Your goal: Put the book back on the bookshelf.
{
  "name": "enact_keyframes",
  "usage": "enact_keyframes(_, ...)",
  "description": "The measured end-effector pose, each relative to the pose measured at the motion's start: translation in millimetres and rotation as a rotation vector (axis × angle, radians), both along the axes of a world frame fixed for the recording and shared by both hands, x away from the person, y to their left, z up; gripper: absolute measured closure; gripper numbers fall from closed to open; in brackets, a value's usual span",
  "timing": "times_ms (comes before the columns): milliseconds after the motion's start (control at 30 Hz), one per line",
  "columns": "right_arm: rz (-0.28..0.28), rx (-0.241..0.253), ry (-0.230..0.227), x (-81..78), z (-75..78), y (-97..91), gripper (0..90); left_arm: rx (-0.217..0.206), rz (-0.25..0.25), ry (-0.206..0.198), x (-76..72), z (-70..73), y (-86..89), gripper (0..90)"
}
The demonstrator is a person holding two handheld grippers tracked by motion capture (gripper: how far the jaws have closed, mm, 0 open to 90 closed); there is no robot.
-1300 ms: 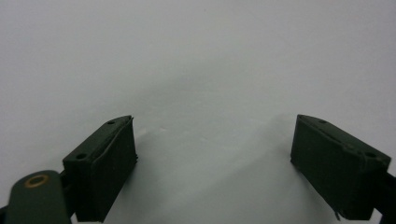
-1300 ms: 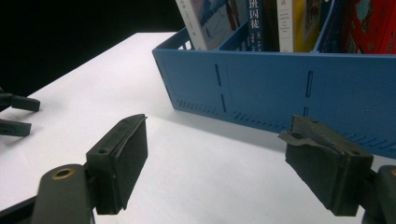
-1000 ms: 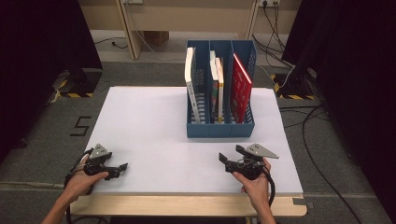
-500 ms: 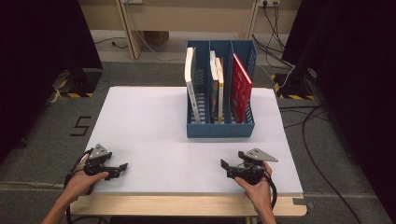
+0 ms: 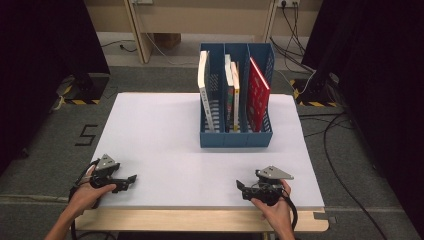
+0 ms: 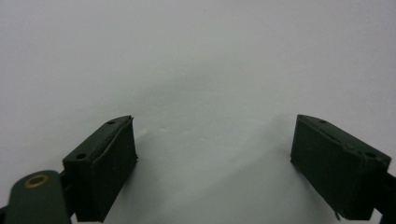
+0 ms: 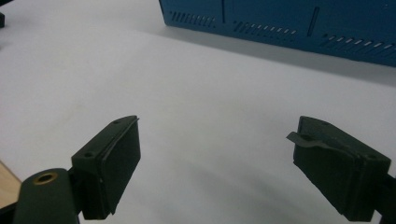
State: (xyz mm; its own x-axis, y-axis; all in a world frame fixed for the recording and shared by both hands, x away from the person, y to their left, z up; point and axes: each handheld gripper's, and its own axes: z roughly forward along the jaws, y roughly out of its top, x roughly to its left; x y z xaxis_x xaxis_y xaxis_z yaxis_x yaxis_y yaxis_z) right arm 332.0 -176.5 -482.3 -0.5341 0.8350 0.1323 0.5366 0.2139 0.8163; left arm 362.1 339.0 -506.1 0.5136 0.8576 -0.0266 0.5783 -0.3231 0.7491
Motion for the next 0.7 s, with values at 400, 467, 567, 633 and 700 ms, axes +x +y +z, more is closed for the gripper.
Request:
enact_keyframes(400, 0.022, -0.075, 0.01, -13.1, -3.5, 3.6, 15.8, -0.001, -0.001, -0.001, 0.1, -0.1, 0.0, 13.0)
enact_keyframes(467, 0.028, -0.082, 0.009, -14.4, -4.3, 3.8, 15.9, -0.001, 0.0, -0.001, 0.0, -0.1, 0.0, 13.0)
enact_keyframes(567, 0.021, -0.097, 0.025, -16.6, -5.9, 3.7, 16.2, 0.001, -0.001, 0.0, 0.0, 0.1, 0.1, 13.0)
enact_keyframes(633, 0.013, -0.115, 0.022, -18.3, -6.3, 3.2, 16.2, 0.0, 0.0, 0.0, 0.0, 0.0, 0.0, 13.0)
enact_keyframes(700, 0.013, -0.113, 0.025, -20.2, -6.5, 2.6, 16.2, 0.001, -0.001, 0.0, 0.1, 0.0, 0.1, 13.0)
